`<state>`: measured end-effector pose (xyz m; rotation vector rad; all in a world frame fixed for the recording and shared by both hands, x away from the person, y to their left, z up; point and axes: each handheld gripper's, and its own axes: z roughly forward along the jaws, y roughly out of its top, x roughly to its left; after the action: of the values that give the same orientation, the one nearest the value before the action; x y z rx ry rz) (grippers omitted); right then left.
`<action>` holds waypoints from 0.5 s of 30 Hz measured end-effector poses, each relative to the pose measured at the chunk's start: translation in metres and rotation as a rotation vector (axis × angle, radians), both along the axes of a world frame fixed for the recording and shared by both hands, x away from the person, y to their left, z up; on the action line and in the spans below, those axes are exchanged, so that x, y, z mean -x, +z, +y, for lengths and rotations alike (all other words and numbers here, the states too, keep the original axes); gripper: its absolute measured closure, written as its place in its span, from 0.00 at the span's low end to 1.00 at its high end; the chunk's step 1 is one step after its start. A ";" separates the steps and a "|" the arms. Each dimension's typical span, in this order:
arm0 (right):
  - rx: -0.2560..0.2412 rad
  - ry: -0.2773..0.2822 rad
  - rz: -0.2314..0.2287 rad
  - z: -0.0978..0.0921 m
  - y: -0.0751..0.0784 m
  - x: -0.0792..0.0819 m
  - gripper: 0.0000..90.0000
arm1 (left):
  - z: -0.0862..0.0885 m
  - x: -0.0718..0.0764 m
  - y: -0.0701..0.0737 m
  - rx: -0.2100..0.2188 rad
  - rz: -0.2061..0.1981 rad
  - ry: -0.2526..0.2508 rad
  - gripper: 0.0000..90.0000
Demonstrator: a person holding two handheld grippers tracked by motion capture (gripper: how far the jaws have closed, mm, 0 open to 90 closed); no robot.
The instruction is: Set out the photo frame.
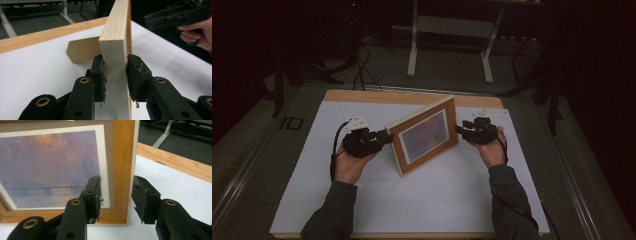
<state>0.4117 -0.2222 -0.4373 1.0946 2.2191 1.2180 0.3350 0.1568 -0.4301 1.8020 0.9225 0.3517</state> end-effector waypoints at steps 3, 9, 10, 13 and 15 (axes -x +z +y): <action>-0.002 0.003 0.002 0.003 0.000 -0.004 0.59 | 0.001 -0.004 0.003 -0.046 -0.016 0.041 0.75; -0.023 0.001 0.013 0.007 -0.001 -0.010 0.53 | 0.004 -0.011 0.005 -0.093 -0.038 0.074 0.74; -0.023 0.003 0.017 0.008 -0.001 -0.011 0.52 | 0.004 -0.011 0.005 -0.097 -0.041 0.078 0.74; -0.034 0.003 0.020 0.009 -0.001 -0.014 0.49 | 0.003 -0.013 0.005 -0.103 -0.047 0.085 0.74; -0.039 0.003 0.021 0.009 -0.002 -0.016 0.48 | 0.004 -0.015 0.004 -0.099 -0.050 0.087 0.74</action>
<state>0.4275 -0.2130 -0.4389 1.1237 2.2219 1.2619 0.3495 0.1603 -0.4262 1.8380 0.9650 0.5035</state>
